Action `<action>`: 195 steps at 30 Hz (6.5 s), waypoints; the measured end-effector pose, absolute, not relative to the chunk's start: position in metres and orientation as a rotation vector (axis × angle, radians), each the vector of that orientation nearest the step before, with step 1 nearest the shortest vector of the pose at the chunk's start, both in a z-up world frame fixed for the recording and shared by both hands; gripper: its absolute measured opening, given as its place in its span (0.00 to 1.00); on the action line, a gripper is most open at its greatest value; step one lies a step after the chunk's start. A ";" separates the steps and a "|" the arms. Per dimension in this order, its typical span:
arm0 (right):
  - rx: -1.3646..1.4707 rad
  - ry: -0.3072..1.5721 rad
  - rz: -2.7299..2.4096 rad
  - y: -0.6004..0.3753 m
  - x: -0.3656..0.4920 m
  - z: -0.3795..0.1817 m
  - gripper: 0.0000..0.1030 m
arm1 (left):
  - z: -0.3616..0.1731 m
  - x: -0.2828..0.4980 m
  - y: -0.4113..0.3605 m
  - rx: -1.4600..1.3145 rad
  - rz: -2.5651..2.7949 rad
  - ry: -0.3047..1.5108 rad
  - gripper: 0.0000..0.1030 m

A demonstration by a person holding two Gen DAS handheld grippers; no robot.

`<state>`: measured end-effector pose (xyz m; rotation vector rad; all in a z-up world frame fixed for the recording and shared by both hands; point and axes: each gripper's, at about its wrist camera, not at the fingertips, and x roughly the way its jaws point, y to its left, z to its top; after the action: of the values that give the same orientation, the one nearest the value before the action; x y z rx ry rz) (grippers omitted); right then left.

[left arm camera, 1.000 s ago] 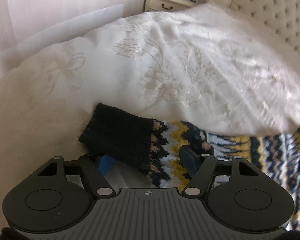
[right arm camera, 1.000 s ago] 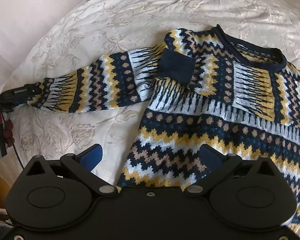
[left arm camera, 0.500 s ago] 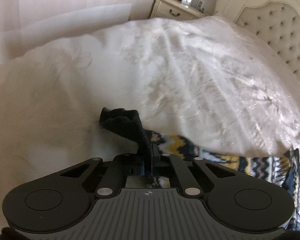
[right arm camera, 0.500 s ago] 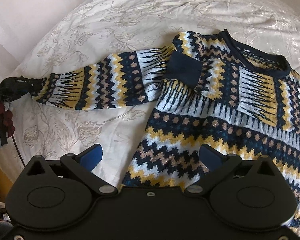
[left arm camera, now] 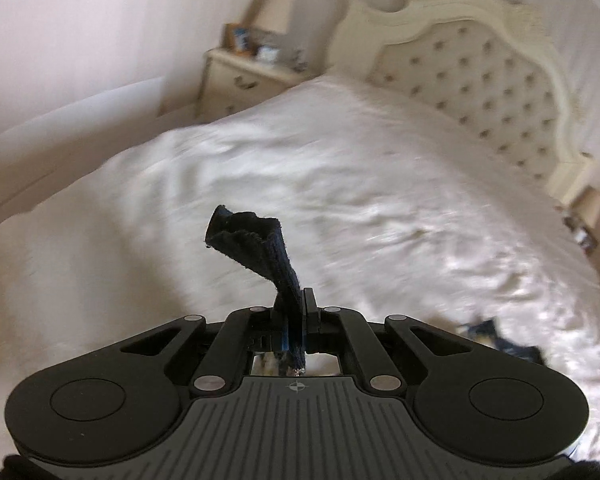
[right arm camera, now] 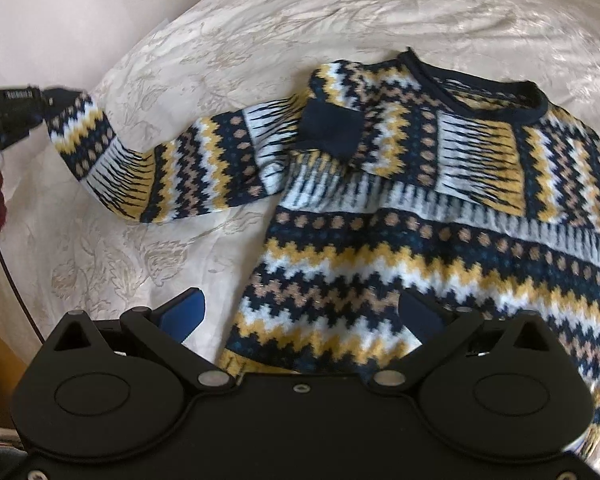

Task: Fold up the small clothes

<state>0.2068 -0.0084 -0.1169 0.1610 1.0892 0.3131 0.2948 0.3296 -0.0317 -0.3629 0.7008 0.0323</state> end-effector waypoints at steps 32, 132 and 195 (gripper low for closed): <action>0.372 1.057 0.232 -0.288 0.183 -0.151 1.00 | -0.112 0.357 -0.121 -0.112 -0.420 0.866 0.06; 0.238 0.968 -0.040 -0.309 0.309 -0.172 0.72 | -0.147 0.361 0.057 0.046 -0.184 0.963 0.63; 0.460 1.093 0.240 -0.283 0.138 -0.193 0.99 | -0.145 0.158 0.045 0.039 -0.116 1.088 0.91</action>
<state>0.1383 -0.2826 -0.1934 0.4596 1.0930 0.2403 0.1579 0.0447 -0.1453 0.0393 1.0879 -0.1165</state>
